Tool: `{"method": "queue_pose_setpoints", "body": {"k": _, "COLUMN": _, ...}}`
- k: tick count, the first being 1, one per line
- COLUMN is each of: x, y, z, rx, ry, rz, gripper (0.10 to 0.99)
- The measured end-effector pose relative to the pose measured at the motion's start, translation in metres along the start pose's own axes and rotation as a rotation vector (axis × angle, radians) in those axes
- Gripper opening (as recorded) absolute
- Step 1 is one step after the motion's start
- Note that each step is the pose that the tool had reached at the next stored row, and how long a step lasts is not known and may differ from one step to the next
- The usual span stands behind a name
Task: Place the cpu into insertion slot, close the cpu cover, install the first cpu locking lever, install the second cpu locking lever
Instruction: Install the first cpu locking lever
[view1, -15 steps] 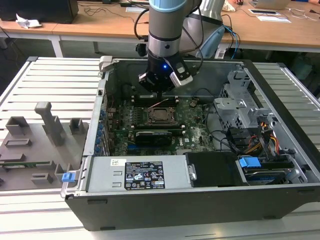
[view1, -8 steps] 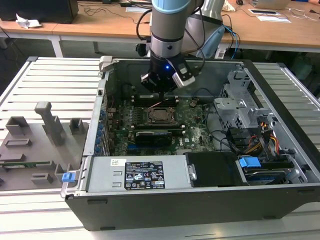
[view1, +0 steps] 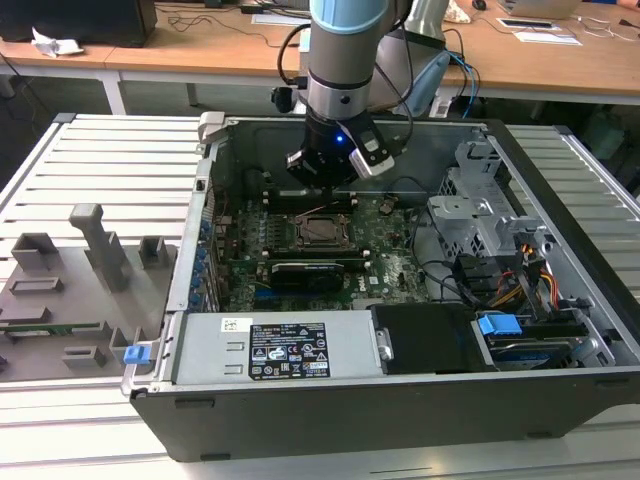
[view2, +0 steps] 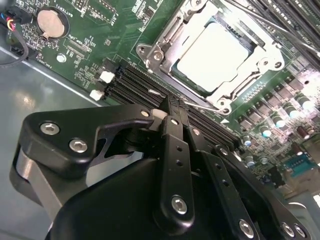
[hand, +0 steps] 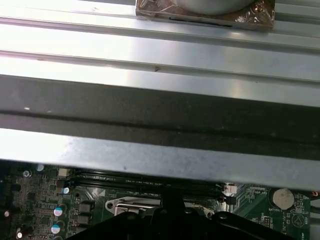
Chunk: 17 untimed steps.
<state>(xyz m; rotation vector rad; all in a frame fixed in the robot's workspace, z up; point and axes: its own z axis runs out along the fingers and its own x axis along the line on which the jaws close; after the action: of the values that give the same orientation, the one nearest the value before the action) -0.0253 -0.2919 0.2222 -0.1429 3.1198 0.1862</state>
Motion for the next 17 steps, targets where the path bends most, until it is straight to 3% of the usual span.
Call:
{"method": "queue_pose_setpoints", "body": {"k": 11, "x": -0.0073, "y": -0.0007, "z": 0.0131, "rx": 0.002, "ry": 0.0008, "rz": 0.000, "gripper": 0.106}}
{"method": "queue_pose_setpoints", "body": {"k": 17, "x": -0.0081, "y": -0.0011, "z": 0.0171, "rx": 0.017, "ry": 0.0030, "rz": 0.000, "gripper": 0.106}}
